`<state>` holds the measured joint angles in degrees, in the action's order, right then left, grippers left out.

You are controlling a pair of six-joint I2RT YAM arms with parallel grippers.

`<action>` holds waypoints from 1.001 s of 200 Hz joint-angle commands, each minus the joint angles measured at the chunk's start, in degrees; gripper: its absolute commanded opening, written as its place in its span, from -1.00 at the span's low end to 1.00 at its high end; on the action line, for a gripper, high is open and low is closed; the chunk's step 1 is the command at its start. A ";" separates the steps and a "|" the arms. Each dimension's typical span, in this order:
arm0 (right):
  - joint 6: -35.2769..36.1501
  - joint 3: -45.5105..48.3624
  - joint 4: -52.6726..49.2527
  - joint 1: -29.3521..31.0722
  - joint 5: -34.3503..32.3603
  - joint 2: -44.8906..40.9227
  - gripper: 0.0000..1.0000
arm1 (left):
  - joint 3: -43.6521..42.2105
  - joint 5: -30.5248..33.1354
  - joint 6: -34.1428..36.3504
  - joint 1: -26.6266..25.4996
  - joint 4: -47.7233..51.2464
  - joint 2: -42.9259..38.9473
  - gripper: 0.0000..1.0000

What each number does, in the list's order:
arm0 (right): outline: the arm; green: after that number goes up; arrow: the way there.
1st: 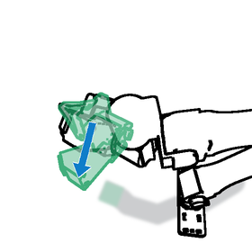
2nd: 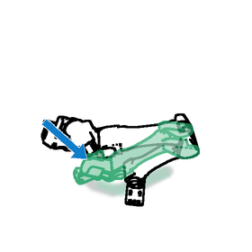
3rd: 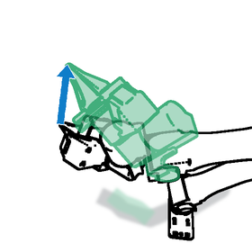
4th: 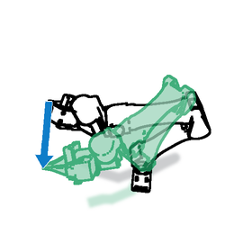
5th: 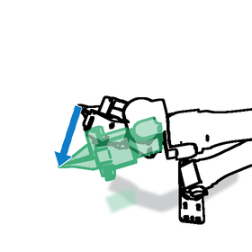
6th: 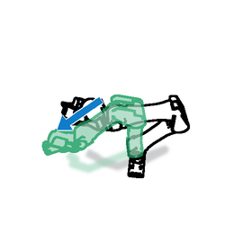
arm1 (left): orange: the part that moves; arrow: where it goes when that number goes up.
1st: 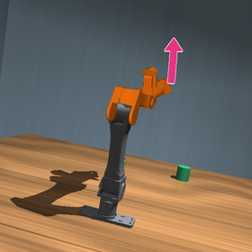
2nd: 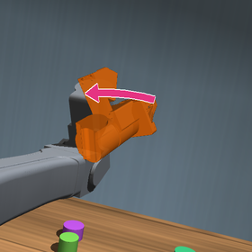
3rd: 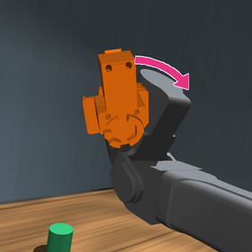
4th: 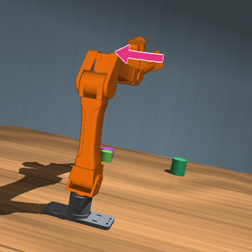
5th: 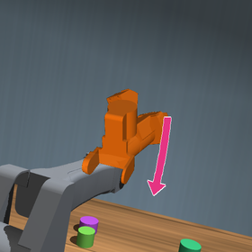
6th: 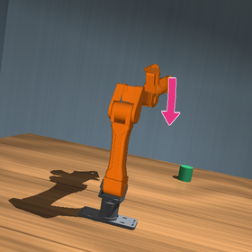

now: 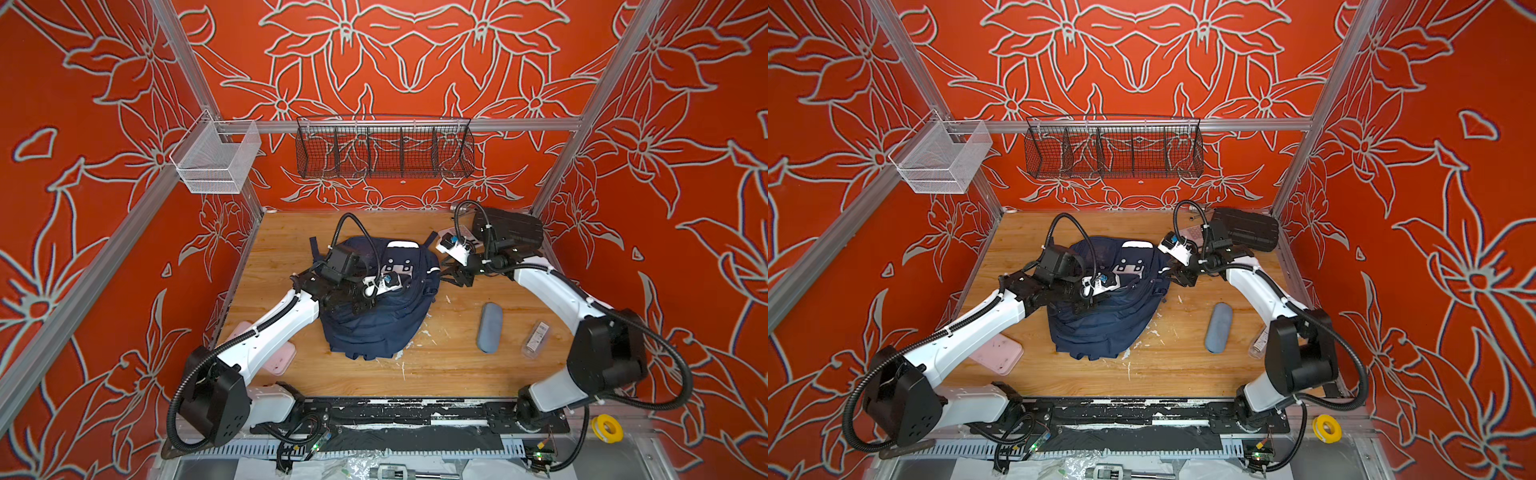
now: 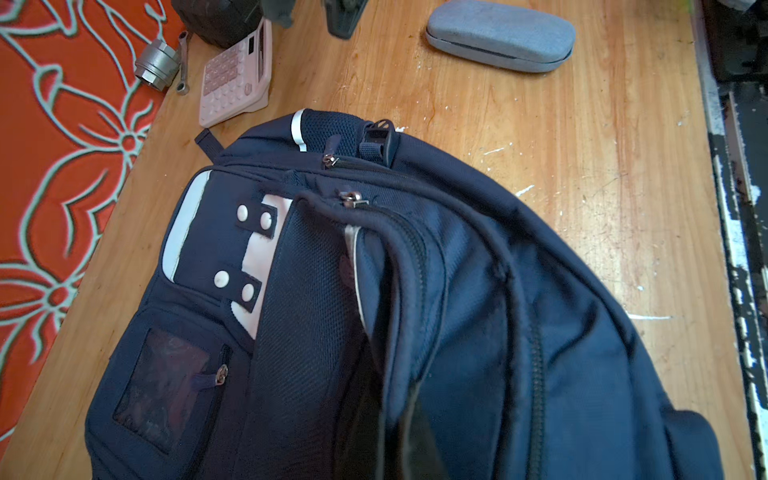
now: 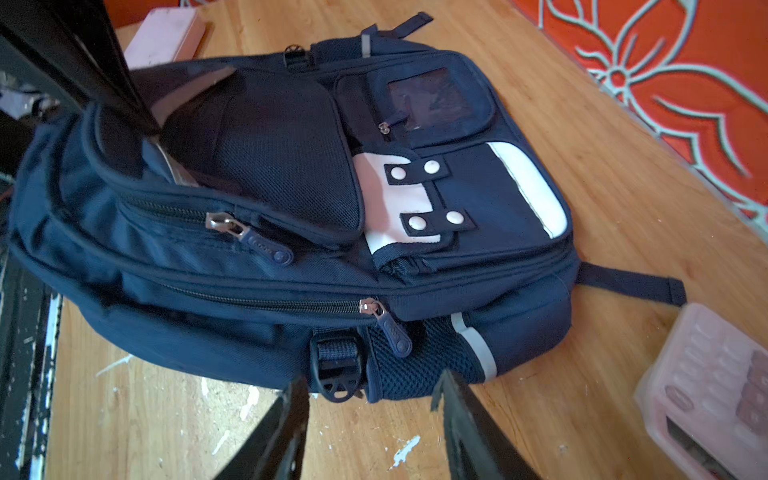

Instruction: Pack the student bag

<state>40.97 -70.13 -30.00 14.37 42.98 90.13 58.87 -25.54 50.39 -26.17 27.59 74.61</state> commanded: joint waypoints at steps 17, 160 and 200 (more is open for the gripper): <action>11.13 -5.14 -5.97 1.36 2.28 6.60 0.04 | 3.62 -4.35 2.98 0.51 -2.02 -1.84 -1.00; 25.99 -16.59 -18.76 2.77 -0.14 22.67 -0.13 | 3.09 -3.40 4.38 0.44 -2.72 -0.96 -1.00; 26.29 -14.94 -18.40 2.86 -0.03 22.35 -0.33 | 3.27 -3.23 4.36 0.51 -3.07 -0.33 -1.00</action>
<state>65.17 -85.56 -46.33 16.62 41.95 112.29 59.70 -26.24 53.34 -25.87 28.29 74.65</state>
